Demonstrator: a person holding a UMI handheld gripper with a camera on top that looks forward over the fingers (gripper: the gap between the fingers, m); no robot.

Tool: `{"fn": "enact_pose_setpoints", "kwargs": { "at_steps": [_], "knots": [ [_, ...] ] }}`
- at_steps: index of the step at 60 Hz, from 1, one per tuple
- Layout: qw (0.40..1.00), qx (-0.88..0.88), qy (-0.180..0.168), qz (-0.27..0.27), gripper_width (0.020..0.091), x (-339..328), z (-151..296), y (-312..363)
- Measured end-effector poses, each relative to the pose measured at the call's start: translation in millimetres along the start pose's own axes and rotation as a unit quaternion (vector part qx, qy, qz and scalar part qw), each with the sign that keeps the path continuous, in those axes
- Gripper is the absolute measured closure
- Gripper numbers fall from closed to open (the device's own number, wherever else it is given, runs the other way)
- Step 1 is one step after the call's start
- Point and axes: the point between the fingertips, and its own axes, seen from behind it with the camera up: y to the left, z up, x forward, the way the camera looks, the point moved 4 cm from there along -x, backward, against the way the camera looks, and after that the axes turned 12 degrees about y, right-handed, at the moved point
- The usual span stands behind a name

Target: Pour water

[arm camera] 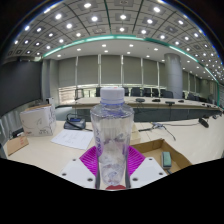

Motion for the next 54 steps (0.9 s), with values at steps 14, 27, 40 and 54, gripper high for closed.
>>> {"fn": "enact_pose_setpoints", "kwargs": {
  "at_steps": [14,27,40,54],
  "knots": [
    [0.999,-0.03,0.042,-0.012,0.0762,31,-72,-16],
    [0.999,-0.009,0.028,-0.013,0.07,32,-93,-17],
    [0.997,0.009,0.074,-0.017,0.0228,27,-100,-14],
    [0.99,0.02,0.118,-0.068,0.0245,-24,-88,-4]
  ]
}}
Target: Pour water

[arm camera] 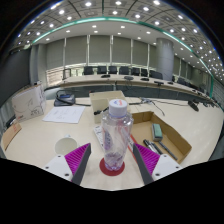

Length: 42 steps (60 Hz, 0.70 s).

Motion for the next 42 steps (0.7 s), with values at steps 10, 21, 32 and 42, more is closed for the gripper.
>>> {"fn": "enact_pose_setpoints", "kwargs": {
  "at_steps": [10,21,32,42],
  "knots": [
    [0.999,0.034,0.035,-0.003,0.0245,-82,-4,40],
    [0.997,0.04,0.058,-0.011,0.0244,-169,-23,96],
    [0.997,0.02,0.065,-0.026,0.0244,-227,-47,137],
    [0.998,0.008,0.062,-0.031,0.0245,-250,-60,154]
  ]
}}
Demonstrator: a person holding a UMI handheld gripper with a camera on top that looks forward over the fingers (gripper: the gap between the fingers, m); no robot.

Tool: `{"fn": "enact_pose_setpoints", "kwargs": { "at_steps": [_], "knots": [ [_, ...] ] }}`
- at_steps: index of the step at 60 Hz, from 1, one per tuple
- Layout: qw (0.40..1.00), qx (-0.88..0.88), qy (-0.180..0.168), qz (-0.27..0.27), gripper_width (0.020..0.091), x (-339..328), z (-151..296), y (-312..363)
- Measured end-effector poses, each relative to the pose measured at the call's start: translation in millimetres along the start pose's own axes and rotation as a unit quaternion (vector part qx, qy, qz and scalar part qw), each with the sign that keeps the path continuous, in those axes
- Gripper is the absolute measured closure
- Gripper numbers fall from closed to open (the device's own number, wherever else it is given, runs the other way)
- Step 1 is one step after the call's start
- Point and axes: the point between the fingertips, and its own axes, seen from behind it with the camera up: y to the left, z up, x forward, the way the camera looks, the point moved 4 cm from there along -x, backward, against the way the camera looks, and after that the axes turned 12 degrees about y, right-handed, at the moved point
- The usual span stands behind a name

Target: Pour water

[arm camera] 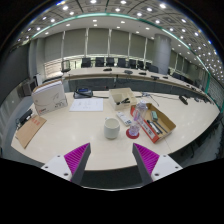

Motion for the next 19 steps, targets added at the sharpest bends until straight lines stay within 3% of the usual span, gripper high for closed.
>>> {"fn": "enact_pose_setpoints", "kwargs": {
  "at_steps": [19],
  "knots": [
    [0.999,-0.028,-0.014,-0.017,0.0245,-8,3,2]
  ]
}}
